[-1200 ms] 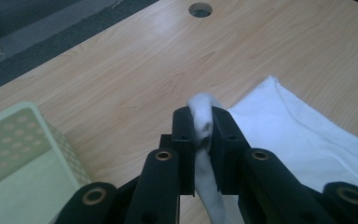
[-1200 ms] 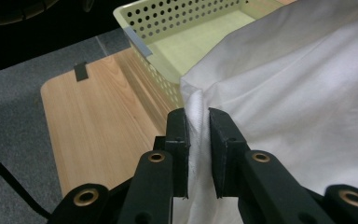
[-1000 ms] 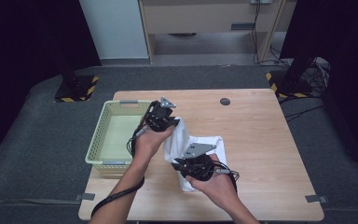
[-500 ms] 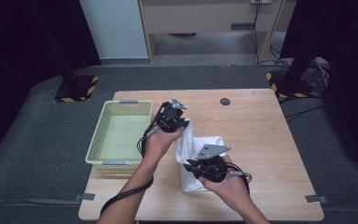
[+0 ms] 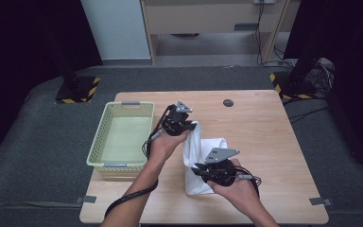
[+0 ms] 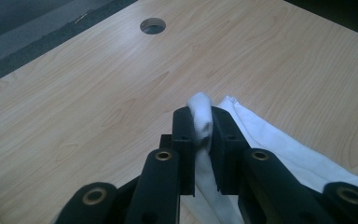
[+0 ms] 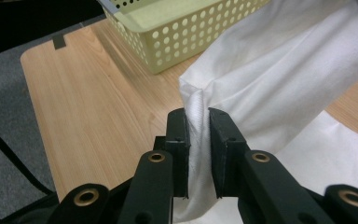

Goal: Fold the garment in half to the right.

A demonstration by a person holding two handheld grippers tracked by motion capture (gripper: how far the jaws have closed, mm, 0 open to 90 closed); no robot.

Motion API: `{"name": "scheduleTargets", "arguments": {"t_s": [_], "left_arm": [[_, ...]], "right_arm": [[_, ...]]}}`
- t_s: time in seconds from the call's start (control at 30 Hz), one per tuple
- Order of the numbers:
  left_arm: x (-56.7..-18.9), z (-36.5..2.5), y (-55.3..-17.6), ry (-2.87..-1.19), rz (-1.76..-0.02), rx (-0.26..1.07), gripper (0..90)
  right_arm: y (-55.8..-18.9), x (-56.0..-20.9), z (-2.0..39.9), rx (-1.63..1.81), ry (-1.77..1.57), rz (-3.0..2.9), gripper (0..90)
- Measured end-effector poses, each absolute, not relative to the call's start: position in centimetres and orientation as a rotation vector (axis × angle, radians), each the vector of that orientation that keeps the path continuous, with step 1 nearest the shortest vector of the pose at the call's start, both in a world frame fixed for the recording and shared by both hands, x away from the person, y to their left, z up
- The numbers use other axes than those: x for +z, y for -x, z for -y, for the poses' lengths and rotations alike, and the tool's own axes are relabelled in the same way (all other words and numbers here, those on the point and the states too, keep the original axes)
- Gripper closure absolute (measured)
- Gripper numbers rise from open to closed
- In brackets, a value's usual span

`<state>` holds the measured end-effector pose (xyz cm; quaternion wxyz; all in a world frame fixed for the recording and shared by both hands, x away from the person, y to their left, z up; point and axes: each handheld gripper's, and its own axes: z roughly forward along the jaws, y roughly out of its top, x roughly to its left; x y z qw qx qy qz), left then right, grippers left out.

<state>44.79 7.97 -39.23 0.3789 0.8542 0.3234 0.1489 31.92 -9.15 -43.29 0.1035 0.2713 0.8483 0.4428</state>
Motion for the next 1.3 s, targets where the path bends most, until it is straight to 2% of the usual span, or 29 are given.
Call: {"name": "scheduleTargets", "arguments": {"t_s": [0.33,1.3], "left_arm": [[-40.7,-7.6,-45.1,-2.183,-0.81,0.361,81.2],[-41.9,-5.8,-45.8,-2.165,-0.796,0.37,80.5]], "right_arm": [[-32.1,-44.8,10.4,1.283,-0.83,-2.521,79.1],[-33.1,-44.1,12.6,1.259,-0.88,-2.511,78.9]]}}
